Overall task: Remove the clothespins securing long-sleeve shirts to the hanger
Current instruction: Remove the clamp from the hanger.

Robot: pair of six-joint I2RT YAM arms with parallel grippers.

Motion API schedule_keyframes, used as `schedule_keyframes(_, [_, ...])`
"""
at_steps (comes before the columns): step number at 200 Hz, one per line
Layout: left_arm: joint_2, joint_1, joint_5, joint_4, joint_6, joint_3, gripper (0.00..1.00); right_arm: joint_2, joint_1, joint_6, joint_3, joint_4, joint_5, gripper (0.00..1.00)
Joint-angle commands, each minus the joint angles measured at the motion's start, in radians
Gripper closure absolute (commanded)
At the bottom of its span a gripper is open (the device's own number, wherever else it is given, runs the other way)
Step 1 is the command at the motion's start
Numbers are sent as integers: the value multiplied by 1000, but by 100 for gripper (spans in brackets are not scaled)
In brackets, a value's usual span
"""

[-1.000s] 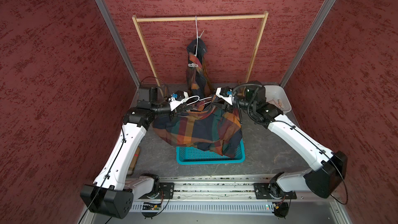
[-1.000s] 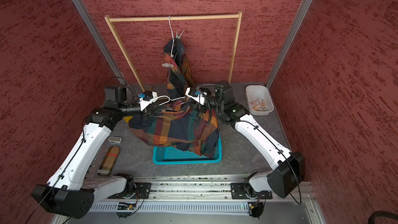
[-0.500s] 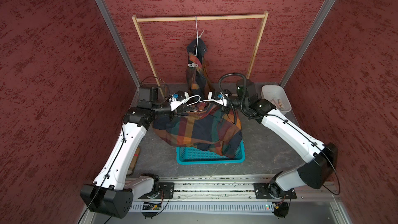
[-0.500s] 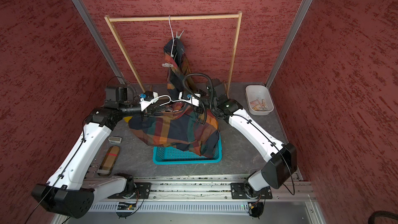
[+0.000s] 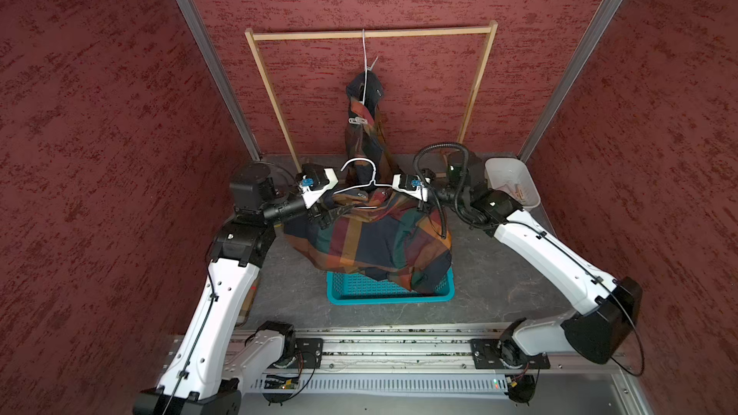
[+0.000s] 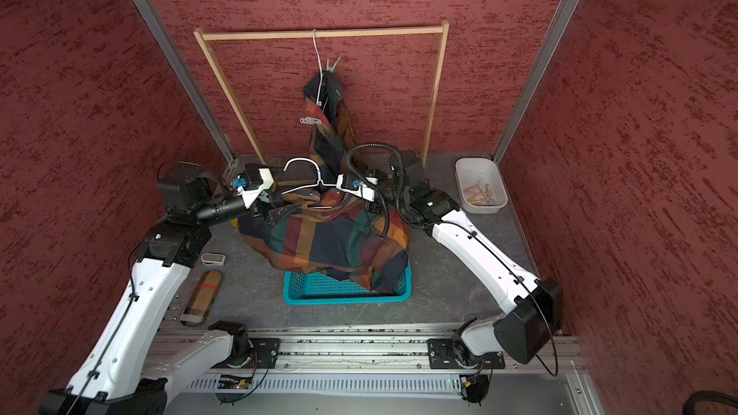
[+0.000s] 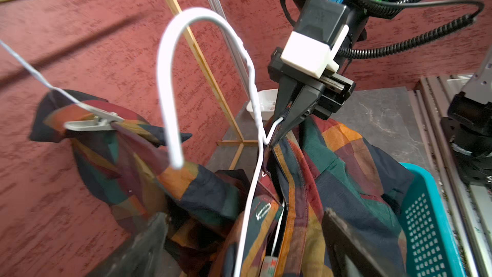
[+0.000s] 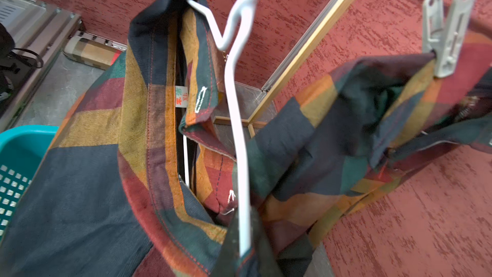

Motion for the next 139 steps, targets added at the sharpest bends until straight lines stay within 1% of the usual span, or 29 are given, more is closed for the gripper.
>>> schedule_keyframes(1, [-68,63,49,185,-156,-53,6,-20,-23,9,6,32,-35,100])
schedule_keyframes(24, [-124,130,97,261,-274,-91,6,-30,-45,12,1,30,-63,100])
schedule_keyframes(40, [-163,182,128,346,-358,-145,10,-45,-53,10,-10,21,-83,100])
schedule_keyframes(56, [-190,246,150,488,-499,-214,10,-63,-62,7,-25,16,-95,100])
schedule_keyframes(76, [-188,339,219,741,-739,-304,11,-73,-77,2,-32,1,-120,100])
schedule_keyframes(88, [-173,378,261,828,-824,-329,12,-77,-82,-2,-27,-15,-135,100])
schedule_keyframes(103, [-154,396,306,849,-851,-336,14,-88,-86,-1,-37,-14,-150,100])
schedule_keyframes(139, [-146,392,357,826,-792,-354,16,-93,-94,-8,-35,-23,-187,100])
